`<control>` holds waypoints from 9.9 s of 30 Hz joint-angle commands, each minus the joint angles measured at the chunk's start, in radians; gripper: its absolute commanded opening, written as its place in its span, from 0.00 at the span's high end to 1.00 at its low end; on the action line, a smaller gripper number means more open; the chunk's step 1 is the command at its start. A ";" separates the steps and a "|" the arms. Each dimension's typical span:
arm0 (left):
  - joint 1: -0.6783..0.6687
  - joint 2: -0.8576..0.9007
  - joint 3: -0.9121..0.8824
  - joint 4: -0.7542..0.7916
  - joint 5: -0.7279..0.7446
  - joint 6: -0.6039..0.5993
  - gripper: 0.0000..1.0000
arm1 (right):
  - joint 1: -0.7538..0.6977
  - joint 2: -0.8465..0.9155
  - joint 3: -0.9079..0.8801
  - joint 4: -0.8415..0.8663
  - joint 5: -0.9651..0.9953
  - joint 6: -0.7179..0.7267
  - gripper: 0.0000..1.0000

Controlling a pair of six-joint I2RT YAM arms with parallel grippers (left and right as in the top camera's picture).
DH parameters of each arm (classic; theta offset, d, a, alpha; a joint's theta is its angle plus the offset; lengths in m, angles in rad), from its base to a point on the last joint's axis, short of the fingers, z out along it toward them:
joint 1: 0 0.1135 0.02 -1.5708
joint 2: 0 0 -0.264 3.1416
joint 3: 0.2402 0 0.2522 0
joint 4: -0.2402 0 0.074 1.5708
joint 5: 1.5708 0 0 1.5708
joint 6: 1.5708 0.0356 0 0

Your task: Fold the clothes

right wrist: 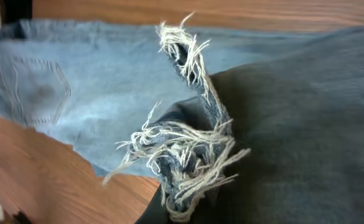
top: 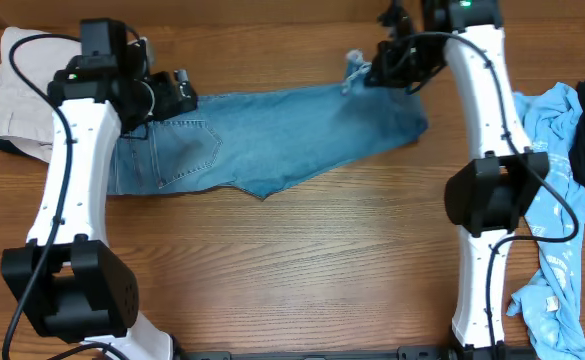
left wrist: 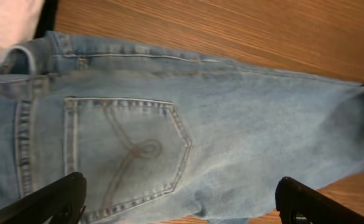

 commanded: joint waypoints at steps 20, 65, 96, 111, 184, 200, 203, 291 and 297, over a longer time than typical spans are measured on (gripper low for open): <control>0.004 0.012 0.004 0.010 0.028 -0.001 0.00 | 0.347 -0.050 0.003 0.297 0.370 0.247 0.96; 0.056 -0.071 0.009 -0.211 -0.011 0.058 0.00 | 0.281 -0.166 -0.159 0.227 0.257 0.348 0.18; 0.410 -0.025 -0.478 0.284 -0.008 0.426 0.00 | 0.181 -0.165 -0.159 0.129 0.227 0.246 0.05; 0.387 0.245 -0.478 0.401 0.194 0.453 0.21 | 0.183 -0.165 -0.159 0.150 0.226 0.247 0.04; -0.252 -0.160 -0.111 0.467 -0.021 -0.040 0.96 | 0.116 0.262 -0.225 0.467 0.019 0.276 0.96; -0.446 0.144 -0.111 0.653 -0.021 -0.040 0.96 | 0.043 0.259 -0.179 0.428 -0.091 0.278 0.96; -0.446 0.147 -0.111 0.651 -0.026 -0.043 0.96 | -0.016 0.238 -0.106 0.422 -0.224 0.278 0.53; -0.552 0.279 0.346 0.040 -0.452 0.093 0.00 | -0.360 0.209 0.399 -0.105 0.055 0.336 0.00; -0.695 0.417 0.346 0.105 -0.606 0.092 0.00 | -0.396 0.209 0.399 -0.154 0.072 0.330 0.00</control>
